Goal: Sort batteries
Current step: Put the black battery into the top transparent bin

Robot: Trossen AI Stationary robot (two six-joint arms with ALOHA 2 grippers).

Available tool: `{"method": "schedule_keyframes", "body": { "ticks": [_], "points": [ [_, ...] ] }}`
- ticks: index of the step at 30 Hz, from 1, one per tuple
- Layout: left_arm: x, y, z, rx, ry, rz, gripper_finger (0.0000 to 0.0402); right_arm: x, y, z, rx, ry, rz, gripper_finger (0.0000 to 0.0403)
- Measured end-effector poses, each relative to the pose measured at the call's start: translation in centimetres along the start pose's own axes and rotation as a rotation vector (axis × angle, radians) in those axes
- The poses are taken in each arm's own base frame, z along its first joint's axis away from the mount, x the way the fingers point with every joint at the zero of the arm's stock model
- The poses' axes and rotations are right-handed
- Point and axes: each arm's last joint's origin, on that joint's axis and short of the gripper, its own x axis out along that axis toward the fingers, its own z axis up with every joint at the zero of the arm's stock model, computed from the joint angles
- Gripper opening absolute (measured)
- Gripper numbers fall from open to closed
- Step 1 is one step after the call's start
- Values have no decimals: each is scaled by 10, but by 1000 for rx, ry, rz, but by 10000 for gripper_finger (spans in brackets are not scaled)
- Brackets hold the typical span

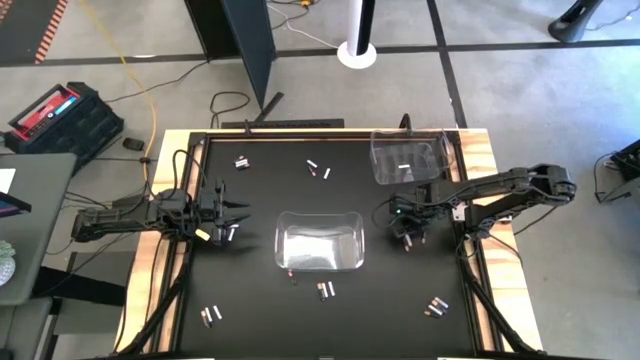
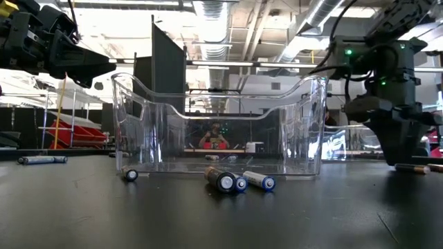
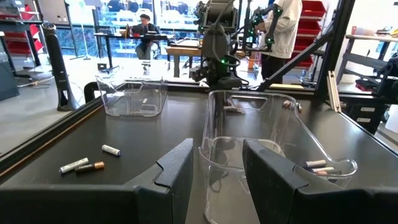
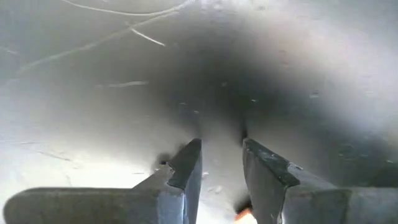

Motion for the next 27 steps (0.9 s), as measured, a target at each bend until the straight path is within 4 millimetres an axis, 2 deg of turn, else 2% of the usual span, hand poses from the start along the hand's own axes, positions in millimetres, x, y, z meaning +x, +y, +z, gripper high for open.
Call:
{"method": "schedule_keyframes", "body": {
  "ticks": [11,18,27],
  "points": [
    [0,0,0,0,0,0,132,-1,1,0,2,-5,2,132],
    [0,0,0,0,0,0,132,-15,10,5,2,-47,11,132],
    [0,0,0,0,0,0,132,-24,3,-3,17,21,-123,132]
  ]
}}
